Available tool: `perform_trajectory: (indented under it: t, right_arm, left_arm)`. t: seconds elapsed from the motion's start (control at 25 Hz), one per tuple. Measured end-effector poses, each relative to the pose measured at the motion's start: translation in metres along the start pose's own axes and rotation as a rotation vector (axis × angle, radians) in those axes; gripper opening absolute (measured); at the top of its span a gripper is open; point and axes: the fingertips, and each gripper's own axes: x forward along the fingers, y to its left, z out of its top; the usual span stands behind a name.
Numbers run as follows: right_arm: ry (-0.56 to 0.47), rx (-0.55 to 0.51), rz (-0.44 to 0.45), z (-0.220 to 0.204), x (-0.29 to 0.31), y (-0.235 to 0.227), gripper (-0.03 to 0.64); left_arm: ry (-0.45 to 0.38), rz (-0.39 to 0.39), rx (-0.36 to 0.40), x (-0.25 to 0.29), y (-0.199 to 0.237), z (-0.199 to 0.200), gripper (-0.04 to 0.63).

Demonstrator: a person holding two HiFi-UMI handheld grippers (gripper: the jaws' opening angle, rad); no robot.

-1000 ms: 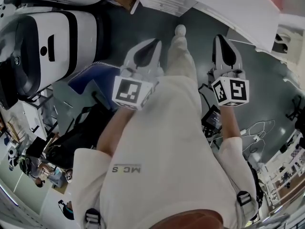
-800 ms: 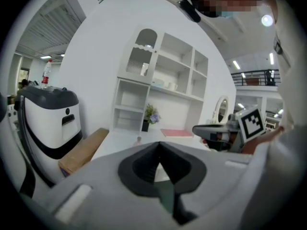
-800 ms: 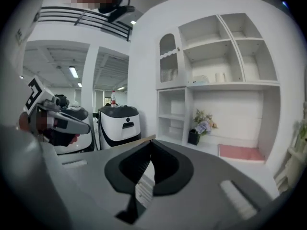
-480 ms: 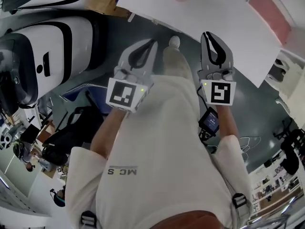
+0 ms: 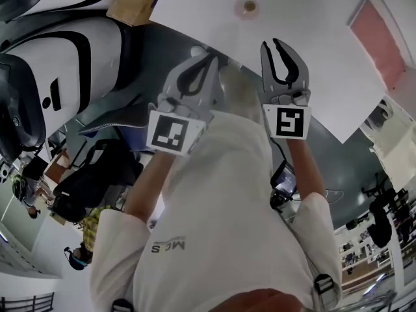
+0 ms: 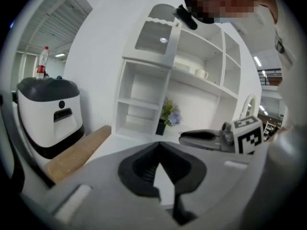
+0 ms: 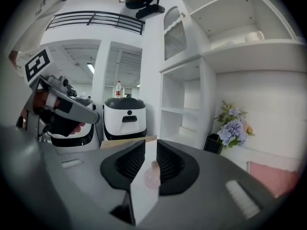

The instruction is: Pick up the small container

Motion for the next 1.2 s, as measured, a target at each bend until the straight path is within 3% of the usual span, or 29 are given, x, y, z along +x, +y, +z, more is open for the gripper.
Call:
perform_trajectory:
  t: [0.36,0.44,0.56,0.64,1.2]
  right_arm:
    - [0.051,-0.001,0.038,-0.049,0.068,0.012,0.091]
    - [0.038,0.003,0.048,-0.023,0.041,0.019,0.125]
    - [0.009,-0.011,0.043,0.066,-0.056,0.023,0.153]
    - [0.004,-0.011,0.036,0.091,-0.087,0.021,0.163]
    - [0.012,-0.030,0.049,0.057,-0.036,0.019,0.195]
  left_arm:
    - [0.006,0.031,-0.046,0.032,0.050,-0.026,0.000]
    - [-0.001,0.043,-0.029,0.006,0.024,-0.005,0.000]
    - [-0.029,0.053,0.016,-0.071,-0.067,0.069,0.000]
    - [-0.034,0.052,0.028,-0.094,-0.099,0.091,0.000]
    - [-0.003,0.067,-0.001,-0.066,-0.074,0.062,0.000]
